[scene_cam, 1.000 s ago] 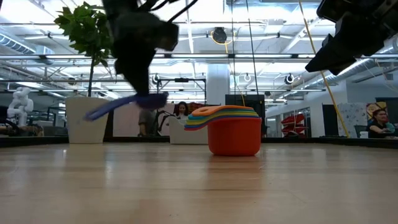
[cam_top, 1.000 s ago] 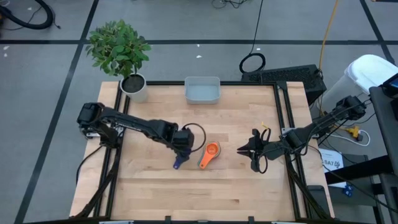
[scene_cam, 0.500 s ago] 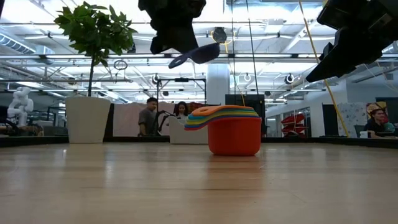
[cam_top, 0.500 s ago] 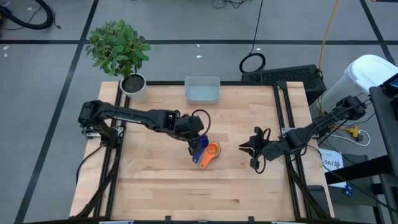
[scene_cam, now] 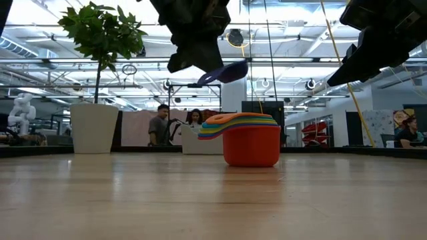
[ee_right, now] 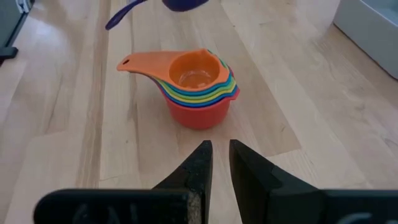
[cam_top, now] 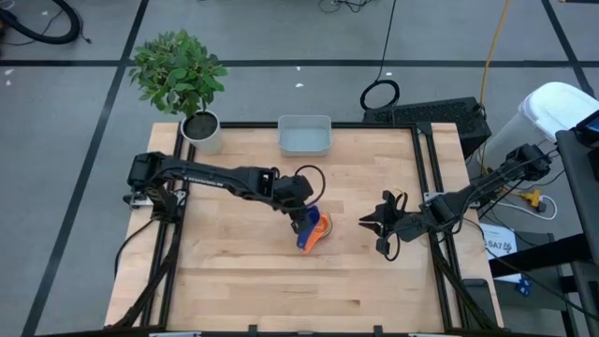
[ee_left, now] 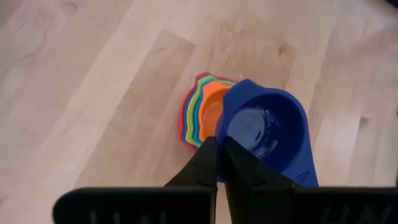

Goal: Nest measuring cups in basket
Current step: Stack the dark blue measuring cup on top of the orange measuring cup

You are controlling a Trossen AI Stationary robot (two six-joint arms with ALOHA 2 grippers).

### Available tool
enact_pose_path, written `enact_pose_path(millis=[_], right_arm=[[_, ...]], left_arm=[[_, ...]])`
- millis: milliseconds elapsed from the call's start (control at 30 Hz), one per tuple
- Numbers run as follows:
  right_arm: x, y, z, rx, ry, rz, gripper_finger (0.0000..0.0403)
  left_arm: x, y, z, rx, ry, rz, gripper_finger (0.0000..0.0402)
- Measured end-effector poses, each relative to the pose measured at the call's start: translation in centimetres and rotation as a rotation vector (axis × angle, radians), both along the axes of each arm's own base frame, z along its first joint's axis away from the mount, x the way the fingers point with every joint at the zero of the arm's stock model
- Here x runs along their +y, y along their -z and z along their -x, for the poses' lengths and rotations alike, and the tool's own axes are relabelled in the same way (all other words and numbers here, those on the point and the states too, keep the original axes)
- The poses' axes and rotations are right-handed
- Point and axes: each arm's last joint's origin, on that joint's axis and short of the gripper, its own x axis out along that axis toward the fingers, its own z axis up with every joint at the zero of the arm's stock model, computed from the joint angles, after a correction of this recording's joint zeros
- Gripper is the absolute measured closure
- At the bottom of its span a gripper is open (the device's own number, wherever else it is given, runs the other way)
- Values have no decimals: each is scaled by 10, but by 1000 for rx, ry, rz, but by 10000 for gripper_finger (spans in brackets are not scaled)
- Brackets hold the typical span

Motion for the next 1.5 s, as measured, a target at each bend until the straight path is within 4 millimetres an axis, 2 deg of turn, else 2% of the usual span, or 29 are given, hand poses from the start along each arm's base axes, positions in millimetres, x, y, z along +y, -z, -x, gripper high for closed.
enact_pose_path(millis=[100,400,600,967,1500], right_arm=[[0,0,0,0,0,0,353],[0,-1,0,-6,-1,0,353],[0,0,0,1,0,1,353],[0,0,0,5,0,3,353],[0,0,0,1,4,-6,353]], left_arm=[[2,0,0,3,-19,11,394],[1,27,-19,53,-7,22,394],[0,15,-33,52,21,3,394],[-2,29,-48,181,52,-18,394],[-1,28,-45,211,62,-17,393]])
